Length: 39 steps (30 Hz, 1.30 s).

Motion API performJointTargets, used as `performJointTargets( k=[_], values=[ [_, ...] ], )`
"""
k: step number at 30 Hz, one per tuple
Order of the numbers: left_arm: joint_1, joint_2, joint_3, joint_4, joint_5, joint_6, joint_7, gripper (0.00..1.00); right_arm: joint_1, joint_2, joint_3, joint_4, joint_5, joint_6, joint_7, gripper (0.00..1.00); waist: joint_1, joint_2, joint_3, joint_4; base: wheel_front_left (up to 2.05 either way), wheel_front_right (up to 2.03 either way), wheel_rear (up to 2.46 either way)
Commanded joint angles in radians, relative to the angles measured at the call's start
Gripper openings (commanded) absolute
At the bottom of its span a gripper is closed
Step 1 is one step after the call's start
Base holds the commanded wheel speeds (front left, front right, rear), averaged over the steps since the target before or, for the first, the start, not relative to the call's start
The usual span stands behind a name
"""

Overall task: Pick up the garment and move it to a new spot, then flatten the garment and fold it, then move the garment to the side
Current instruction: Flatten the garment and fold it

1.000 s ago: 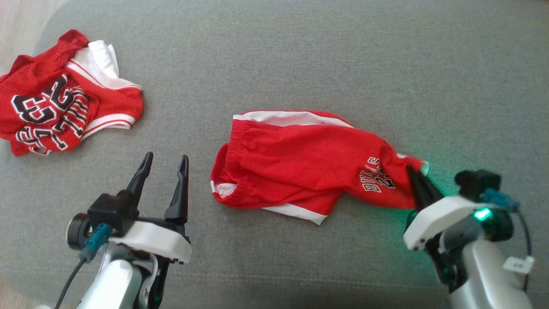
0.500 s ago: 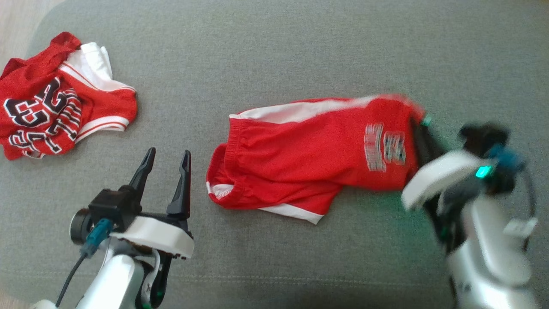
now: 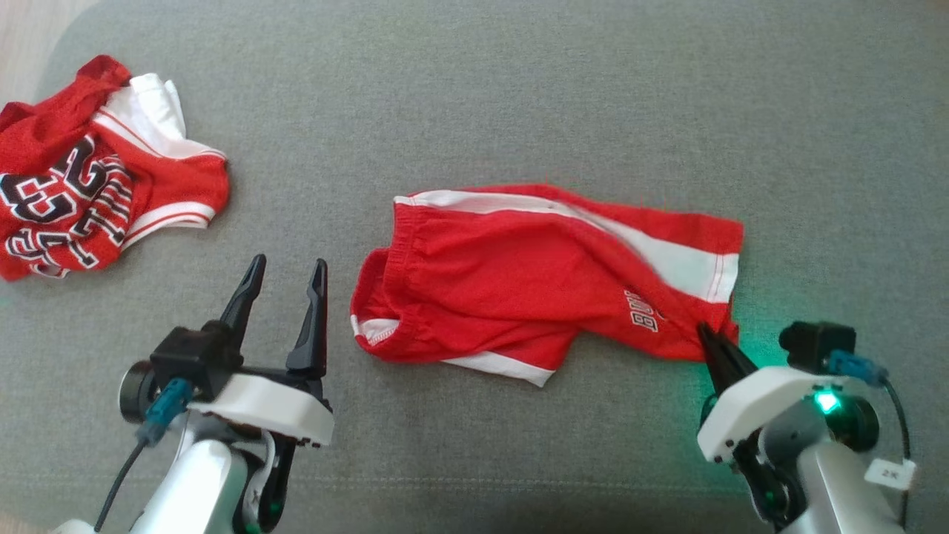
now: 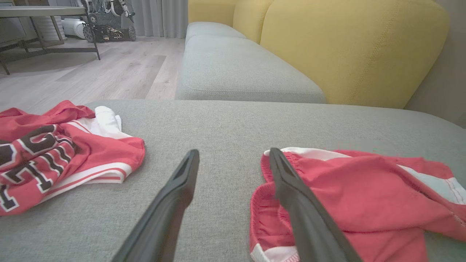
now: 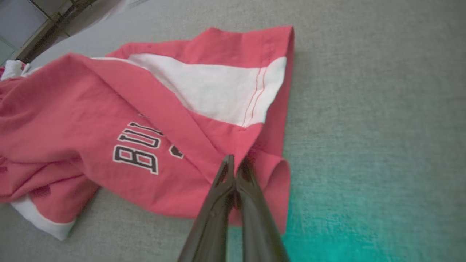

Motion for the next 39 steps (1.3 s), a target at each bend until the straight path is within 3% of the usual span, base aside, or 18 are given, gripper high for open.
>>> performJointTargets(
  k=[1,2,3,8,15,24,39],
  values=[
    [-0.039,0.022,0.041,-0.028,-0.002,0.004,-0.010,1.00,0.009,0.001,0.015,-0.033,-0.005,-0.001,0.003,0.00,0.0000,0.0000,-0.004,0.000,0.00,0.00,0.00],
    [-0.038,0.022,0.040,-0.026,-0.002,0.004,-0.010,1.00,0.014,0.001,0.010,-0.039,-0.005,-0.001,-0.007,0.27,0.0000,0.0000,-0.008,0.000,0.00,0.00,0.00],
    [-0.036,0.022,0.039,-0.024,-0.003,0.004,-0.010,1.00,0.019,0.001,0.006,-0.044,-0.008,-0.001,-0.019,1.00,0.0000,0.0000,-0.013,-0.001,0.00,0.00,0.00],
    [-0.021,0.022,0.037,-0.015,-0.008,0.008,-0.010,1.00,0.046,0.001,-0.030,-0.106,0.004,-0.001,-0.110,1.00,0.0000,0.0000,-0.047,-0.002,0.00,0.00,0.00],
    [0.009,0.036,0.043,-0.019,-0.015,0.024,0.000,1.00,0.050,0.001,-0.062,-0.257,-0.105,-0.001,-0.198,1.00,0.0000,0.0000,-0.096,-0.013,0.00,0.00,0.00],
    [0.048,0.060,0.041,-0.039,-0.016,0.040,0.026,1.00,0.101,0.001,-0.017,-0.357,-0.136,-0.001,-0.172,1.00,0.0000,0.0000,-0.149,-0.019,0.00,0.00,0.00],
    [0.058,0.073,0.034,-0.055,-0.025,0.048,0.046,1.00,0.133,0.001,-0.020,-0.378,-0.108,-0.001,-0.154,1.00,0.0000,0.0000,-0.154,-0.014,0.00,0.00,0.00]
  ],
)
